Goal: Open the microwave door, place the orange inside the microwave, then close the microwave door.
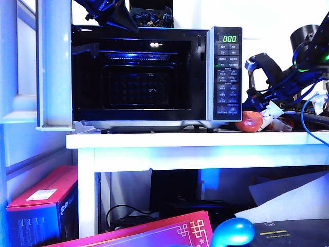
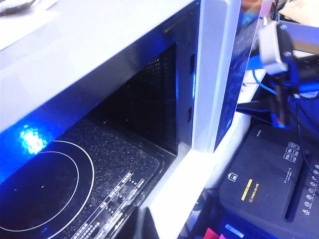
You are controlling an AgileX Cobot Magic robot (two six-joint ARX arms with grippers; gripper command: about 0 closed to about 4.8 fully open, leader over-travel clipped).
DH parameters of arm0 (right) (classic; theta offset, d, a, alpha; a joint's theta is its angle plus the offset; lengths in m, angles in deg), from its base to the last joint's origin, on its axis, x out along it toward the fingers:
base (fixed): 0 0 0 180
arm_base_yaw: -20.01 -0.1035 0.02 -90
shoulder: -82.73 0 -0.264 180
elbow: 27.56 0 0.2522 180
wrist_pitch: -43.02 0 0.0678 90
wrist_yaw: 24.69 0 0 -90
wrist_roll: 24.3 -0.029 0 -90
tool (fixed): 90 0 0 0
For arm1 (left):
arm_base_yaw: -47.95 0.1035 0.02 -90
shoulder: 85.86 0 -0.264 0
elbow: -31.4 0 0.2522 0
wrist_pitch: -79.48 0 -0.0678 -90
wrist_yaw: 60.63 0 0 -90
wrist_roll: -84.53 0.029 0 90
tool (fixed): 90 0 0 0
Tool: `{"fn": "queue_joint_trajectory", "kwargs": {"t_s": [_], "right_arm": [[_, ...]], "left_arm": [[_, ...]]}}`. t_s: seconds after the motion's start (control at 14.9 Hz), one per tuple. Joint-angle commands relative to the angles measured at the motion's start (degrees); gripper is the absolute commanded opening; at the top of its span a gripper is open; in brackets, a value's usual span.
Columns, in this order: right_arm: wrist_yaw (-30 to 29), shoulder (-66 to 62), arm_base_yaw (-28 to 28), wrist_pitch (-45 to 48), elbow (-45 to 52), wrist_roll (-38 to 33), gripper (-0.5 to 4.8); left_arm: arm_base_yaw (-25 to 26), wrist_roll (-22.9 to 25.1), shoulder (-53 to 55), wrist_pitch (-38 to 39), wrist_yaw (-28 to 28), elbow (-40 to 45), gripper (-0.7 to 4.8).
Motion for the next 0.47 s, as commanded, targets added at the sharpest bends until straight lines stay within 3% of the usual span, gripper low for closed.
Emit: {"fn": "queue_joint_trajectory", "kwargs": {"t_s": [0.07,0.47], "right_arm": [[-0.5,-3.3,-1.0,-1.7,-6.3,-0.4,4.79],[-0.5,-8.0,-2.6,-9.0,-11.1,0.2,4.79]], "left_arm": [[-0.1,0.4,-0.2,-0.5,-0.3,0.0,-0.05],[-0.1,0.4,-0.2,-0.3,-0.3,0.0,-0.05]]}}
